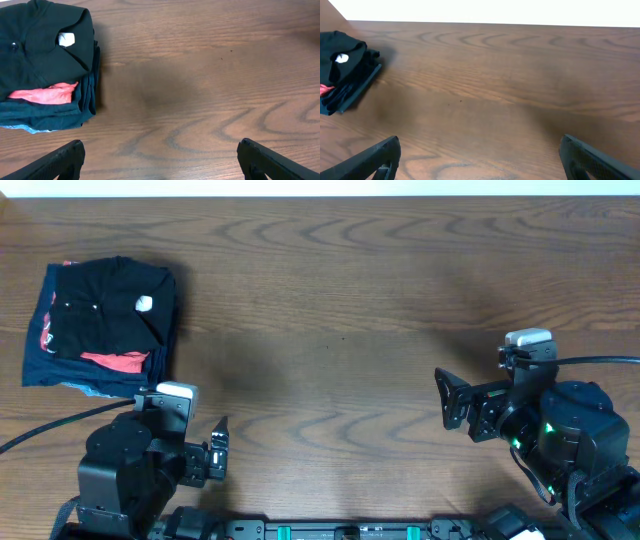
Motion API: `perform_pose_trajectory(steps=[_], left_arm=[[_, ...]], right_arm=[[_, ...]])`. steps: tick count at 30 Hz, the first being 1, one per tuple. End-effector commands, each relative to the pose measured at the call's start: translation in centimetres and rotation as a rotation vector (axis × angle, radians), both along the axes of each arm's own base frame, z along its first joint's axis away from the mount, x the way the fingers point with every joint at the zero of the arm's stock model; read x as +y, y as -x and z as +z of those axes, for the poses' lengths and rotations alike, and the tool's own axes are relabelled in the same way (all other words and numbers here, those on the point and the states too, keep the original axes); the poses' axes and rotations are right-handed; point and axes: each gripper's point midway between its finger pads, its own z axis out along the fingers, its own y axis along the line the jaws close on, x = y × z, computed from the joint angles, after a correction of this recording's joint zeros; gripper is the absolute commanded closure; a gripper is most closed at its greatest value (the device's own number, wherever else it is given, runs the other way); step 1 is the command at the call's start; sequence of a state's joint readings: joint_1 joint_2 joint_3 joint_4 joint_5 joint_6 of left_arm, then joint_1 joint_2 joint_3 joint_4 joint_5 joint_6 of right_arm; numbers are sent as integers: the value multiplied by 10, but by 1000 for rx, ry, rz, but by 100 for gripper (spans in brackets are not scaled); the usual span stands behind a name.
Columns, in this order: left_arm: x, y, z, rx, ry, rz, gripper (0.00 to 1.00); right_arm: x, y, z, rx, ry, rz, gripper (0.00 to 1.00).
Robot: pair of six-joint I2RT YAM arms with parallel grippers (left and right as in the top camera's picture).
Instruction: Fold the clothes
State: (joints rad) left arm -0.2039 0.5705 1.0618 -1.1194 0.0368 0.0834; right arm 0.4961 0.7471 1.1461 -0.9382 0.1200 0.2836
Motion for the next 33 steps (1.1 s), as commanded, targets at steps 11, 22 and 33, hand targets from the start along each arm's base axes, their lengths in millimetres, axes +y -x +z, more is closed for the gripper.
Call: perform_pose_trajectory(steps=[11, 22, 33], left_arm=[[3, 0, 6, -16, -14, 8, 2], [3, 0, 6, -16, -14, 8, 2], [3, 0, 6, -16, -14, 8, 2]], right_arm=[[1, 12, -13, 67, 25, 38, 1], [-45, -11, -14, -150, 115, -138, 1], [-63, 6, -72, -381, 40, -169, 1]])
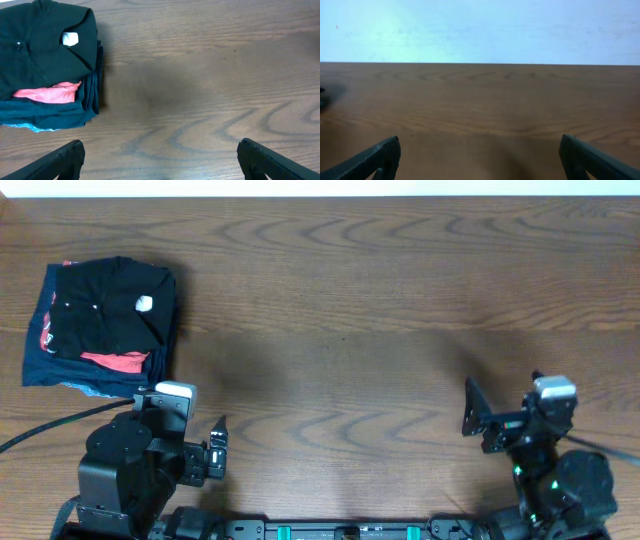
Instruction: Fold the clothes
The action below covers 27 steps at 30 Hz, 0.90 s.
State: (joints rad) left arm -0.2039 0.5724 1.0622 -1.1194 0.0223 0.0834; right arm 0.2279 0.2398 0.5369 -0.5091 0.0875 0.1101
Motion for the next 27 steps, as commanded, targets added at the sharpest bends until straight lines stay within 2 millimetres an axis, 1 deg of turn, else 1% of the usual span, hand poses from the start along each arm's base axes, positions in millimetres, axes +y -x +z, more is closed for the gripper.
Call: perform_pose_trajectory(steps=[1, 6, 11, 18, 20, 22, 27], left_arm=[[0, 0, 6, -16, -5, -3, 2], [0, 0, 6, -16, -5, -3, 2], [0, 0, 6, -16, -5, -3, 2], [0, 0, 6, -16, -5, -3, 2], [0, 0, 6, -16, -5, -3, 2], [0, 0, 6, -16, -5, -3, 2], [0, 0, 6, -16, -5, -3, 2]], right_arm=[[-5, 5, -11, -54, 10, -9, 1], [-15, 4, -26, -127, -2, -55, 1], [-14, -6, -54, -92, 4, -56, 1], [-11, -22, -84, -118, -1, -56, 1], [-11, -25, -95, -121, -1, -57, 1], [-11, -27, -95, -148, -6, -57, 1], [-11, -27, -95, -146, -5, -57, 1]])
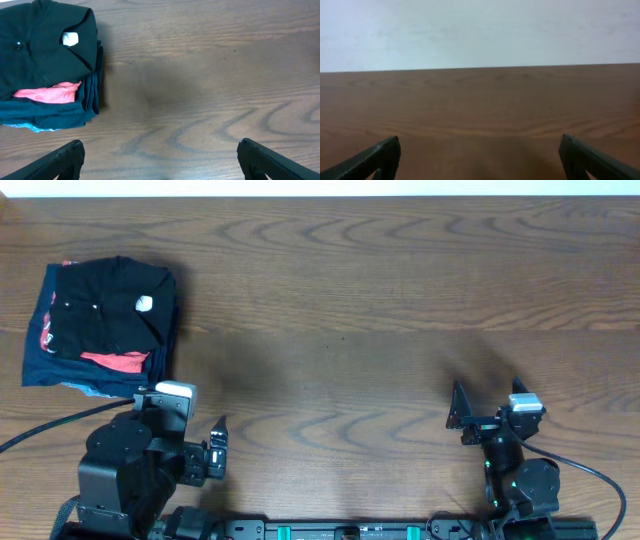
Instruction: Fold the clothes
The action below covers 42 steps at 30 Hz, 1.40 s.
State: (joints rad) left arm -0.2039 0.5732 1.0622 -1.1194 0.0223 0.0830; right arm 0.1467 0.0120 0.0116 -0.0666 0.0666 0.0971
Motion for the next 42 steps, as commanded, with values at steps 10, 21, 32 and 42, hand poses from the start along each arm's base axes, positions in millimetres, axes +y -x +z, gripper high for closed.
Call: perform_pose_trajectory(steps=[10, 21, 32, 42], left_arm=[[0, 0, 6, -17, -5, -4, 2], [0, 0, 6, -17, -5, -4, 2], [8, -20, 15, -150, -35, 30, 2], [13, -36, -15, -403, 88, 122, 2]], right_arm=[[0, 0, -2, -1, 12, 1, 1], [0, 0, -2, -1, 12, 1, 1], [0, 0, -2, -1, 12, 1, 1], [0, 0, -2, -1, 12, 1, 1]])
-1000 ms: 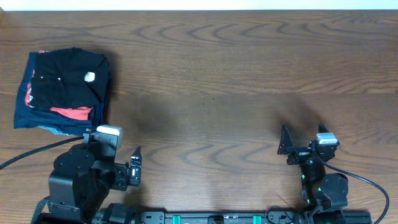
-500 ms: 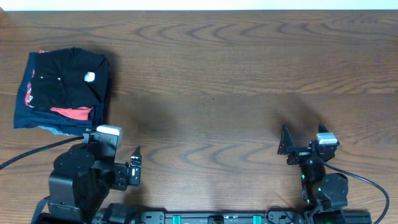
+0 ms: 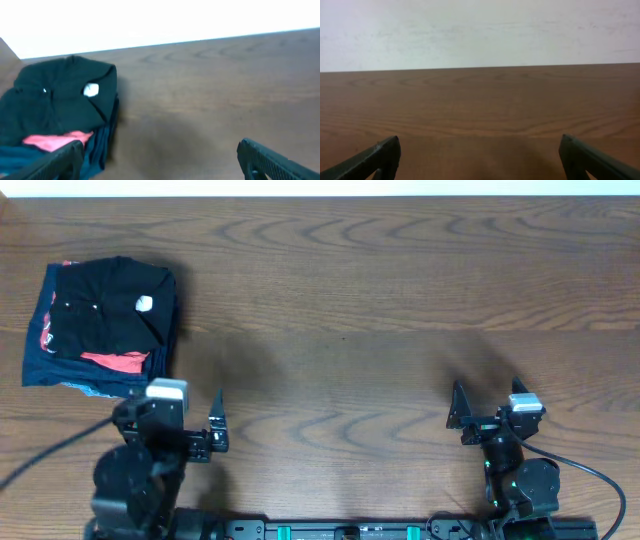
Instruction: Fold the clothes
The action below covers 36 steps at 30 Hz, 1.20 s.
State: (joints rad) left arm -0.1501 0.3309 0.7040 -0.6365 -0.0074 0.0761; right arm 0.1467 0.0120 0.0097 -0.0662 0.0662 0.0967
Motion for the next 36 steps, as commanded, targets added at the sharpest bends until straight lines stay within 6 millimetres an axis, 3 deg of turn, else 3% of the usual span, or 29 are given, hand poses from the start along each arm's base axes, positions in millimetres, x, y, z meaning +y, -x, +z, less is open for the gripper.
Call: perform_pose_trajectory(steps=[1, 10, 16, 27, 36], left_arm=[[4, 1, -14, -68, 41, 33, 2], [2, -15, -31, -304, 78, 29, 2], [0, -28, -51, -343, 85, 25, 2], [-2, -38, -111, -241, 69, 25, 2], [-2, -36, -124, -188, 61, 26, 2]], right_arm=[[0, 0, -1, -2, 12, 0, 1], [0, 0, -1, -3, 12, 0, 1], [0, 0, -1, -3, 12, 0, 1], [0, 0, -1, -2, 12, 0, 1], [0, 0, -1, -2, 12, 0, 1]])
